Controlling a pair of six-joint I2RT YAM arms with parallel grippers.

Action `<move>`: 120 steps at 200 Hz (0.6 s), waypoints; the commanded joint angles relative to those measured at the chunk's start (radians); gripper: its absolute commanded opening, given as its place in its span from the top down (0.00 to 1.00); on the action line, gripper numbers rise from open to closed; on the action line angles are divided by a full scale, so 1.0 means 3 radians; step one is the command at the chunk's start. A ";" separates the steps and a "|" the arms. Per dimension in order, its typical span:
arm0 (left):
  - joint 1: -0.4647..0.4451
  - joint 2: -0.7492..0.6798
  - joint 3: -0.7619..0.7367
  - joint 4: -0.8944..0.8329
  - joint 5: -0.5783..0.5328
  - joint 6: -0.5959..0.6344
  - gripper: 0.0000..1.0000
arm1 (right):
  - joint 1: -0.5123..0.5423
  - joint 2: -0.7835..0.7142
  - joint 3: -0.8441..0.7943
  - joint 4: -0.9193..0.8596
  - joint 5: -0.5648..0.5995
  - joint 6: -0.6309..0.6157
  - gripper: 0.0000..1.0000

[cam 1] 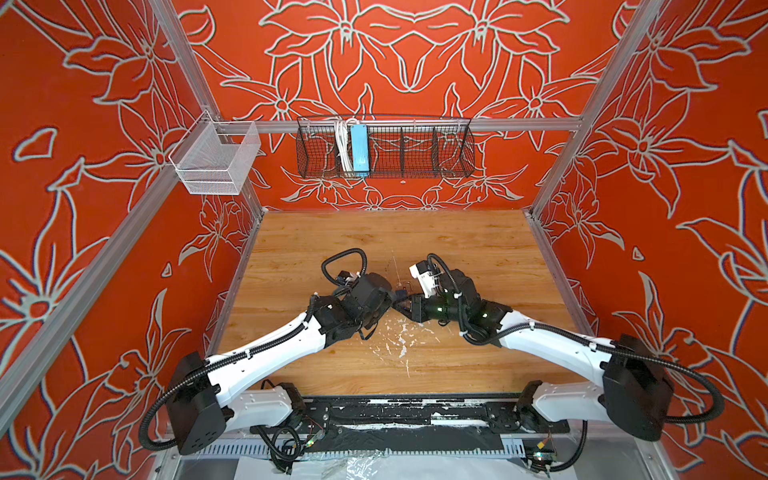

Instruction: Unlock with the key

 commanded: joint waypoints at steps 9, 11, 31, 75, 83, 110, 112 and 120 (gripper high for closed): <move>-0.0010 -0.0034 0.0115 0.0044 -0.0062 0.0049 1.00 | 0.0007 0.0105 0.0139 0.0096 0.0014 0.0168 0.73; -0.0010 -0.0033 0.0115 0.0046 -0.0061 0.0045 1.00 | 0.0004 0.0117 0.0144 0.0096 0.0010 0.0168 0.73; -0.0010 -0.0027 0.0120 0.0057 -0.0058 0.0048 1.00 | 0.0006 0.0187 0.0150 0.0169 -0.0037 0.0206 0.78; -0.0010 -0.0010 0.0148 0.0074 -0.0038 0.0054 1.00 | 0.0006 0.0265 0.0150 0.0240 -0.0053 0.0231 0.85; -0.0010 -0.0010 0.0155 0.0082 -0.0024 0.0054 1.00 | 0.0005 0.0277 0.0147 0.0255 -0.0059 0.0234 0.86; -0.0010 -0.0018 0.0160 0.0143 0.0013 0.0055 1.00 | 0.0002 0.0337 0.0127 0.0338 -0.0086 0.0297 0.93; -0.0010 -0.0019 0.0161 0.0144 0.0014 0.0054 1.00 | 0.0003 0.0341 0.0127 0.0345 -0.0088 0.0303 0.94; -0.0010 -0.0040 0.0157 0.0158 0.0019 0.0050 1.00 | 0.0006 0.0352 0.0122 0.0363 -0.0107 0.0333 0.96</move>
